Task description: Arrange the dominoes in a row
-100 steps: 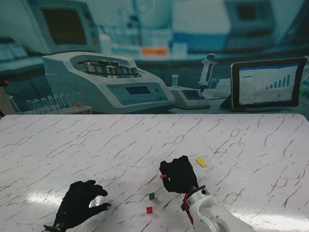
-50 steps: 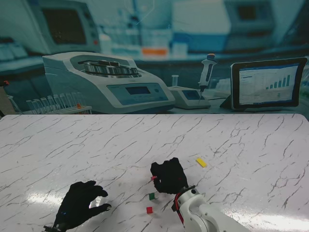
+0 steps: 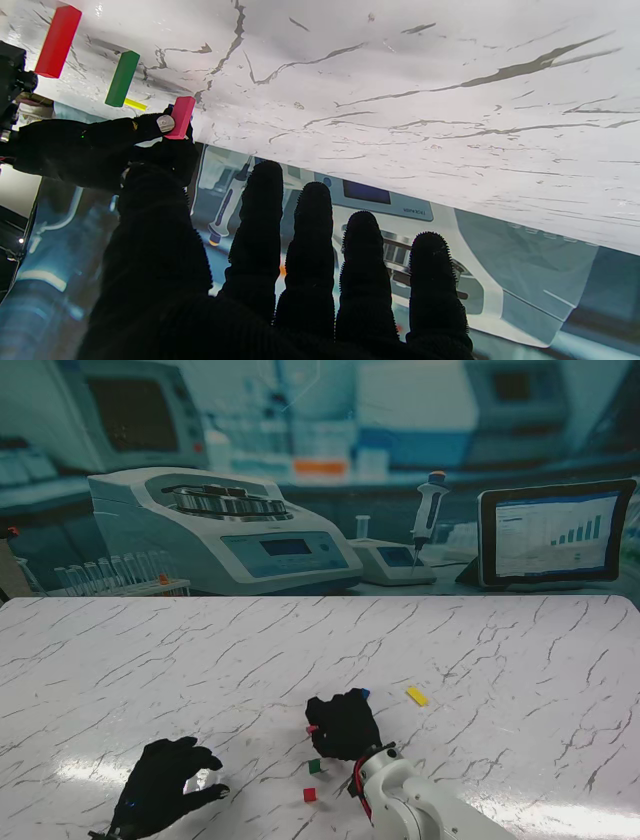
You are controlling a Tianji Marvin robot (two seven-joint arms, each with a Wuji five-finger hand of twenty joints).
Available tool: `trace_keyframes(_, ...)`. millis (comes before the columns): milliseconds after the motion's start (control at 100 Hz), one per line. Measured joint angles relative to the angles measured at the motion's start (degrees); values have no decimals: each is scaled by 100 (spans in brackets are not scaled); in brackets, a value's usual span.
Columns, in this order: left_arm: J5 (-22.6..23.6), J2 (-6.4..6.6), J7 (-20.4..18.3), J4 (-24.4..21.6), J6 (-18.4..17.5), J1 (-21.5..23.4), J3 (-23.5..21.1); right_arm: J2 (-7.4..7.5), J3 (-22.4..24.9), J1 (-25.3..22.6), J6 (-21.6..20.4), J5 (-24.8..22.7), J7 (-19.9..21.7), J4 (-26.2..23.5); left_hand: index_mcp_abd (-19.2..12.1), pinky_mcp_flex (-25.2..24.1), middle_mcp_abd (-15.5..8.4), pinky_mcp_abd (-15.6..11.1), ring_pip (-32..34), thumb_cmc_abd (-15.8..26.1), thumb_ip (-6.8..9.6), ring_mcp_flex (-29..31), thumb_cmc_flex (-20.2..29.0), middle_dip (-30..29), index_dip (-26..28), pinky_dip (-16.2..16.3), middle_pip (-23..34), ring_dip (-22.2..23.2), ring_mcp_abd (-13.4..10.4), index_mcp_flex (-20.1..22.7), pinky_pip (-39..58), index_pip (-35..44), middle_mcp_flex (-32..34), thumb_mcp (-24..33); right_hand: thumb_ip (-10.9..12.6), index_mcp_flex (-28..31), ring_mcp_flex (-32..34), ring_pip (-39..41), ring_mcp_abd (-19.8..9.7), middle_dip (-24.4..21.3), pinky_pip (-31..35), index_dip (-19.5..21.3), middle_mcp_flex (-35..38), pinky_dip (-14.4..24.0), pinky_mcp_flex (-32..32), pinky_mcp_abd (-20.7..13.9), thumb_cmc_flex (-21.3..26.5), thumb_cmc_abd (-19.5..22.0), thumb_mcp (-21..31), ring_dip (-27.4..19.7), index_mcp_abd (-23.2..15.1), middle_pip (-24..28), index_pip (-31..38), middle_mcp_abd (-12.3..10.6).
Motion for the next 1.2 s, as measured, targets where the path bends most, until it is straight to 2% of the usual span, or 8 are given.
trace_keyframes(640,-29,-6,-8,-15,38,24,-19,4,144,-100,-113,184,255,-24,0,0,0,0,0,0,0,0,0,0,0,0,0,0,0,0,0,0,0,0,0,-4,-4,0,0,-4,0,-68,-18,0,-57,0,71,85,-212,-2,72,-91,0,35)
trace_keyframes(740,-35,-7,2,-15,44,28,-21,15,179,-130,-113,210,339,-66,0,0,0,0,0,0,0,0,0,0,0,0,0,0,0,0,0,0,0,0,0,-62,-112,-10,0,-7,0,-129,-24,0,-67,0,216,148,-360,-3,74,-161,-21,79)
trace_keyframes(800,-37,-8,2,-15,46,30,-22,19,194,-143,-114,235,364,-79,0,0,0,0,0,0,0,0,0,0,0,0,0,0,0,0,0,0,0,0,-82,-62,-79,-10,0,-10,0,-133,-81,0,-71,0,304,186,-481,-3,76,-216,-77,106)
trace_keyframes(820,-38,-8,2,-15,47,30,-22,20,198,-146,-116,239,368,-81,0,0,0,0,0,0,0,0,0,0,0,0,0,0,0,0,0,0,0,0,-177,-62,-79,-10,0,-11,0,-133,-81,0,-73,0,307,203,-487,-3,76,-221,-80,110)
trace_keyframes(1200,-48,-9,-6,-15,49,30,-26,97,346,-226,-161,267,664,-224,0,0,0,0,0,0,0,0,0,0,0,0,0,0,0,0,0,3,0,0,-181,-64,-371,-153,95,-13,-78,-269,-293,-5,-148,0,428,243,-714,-75,112,-545,-416,313)
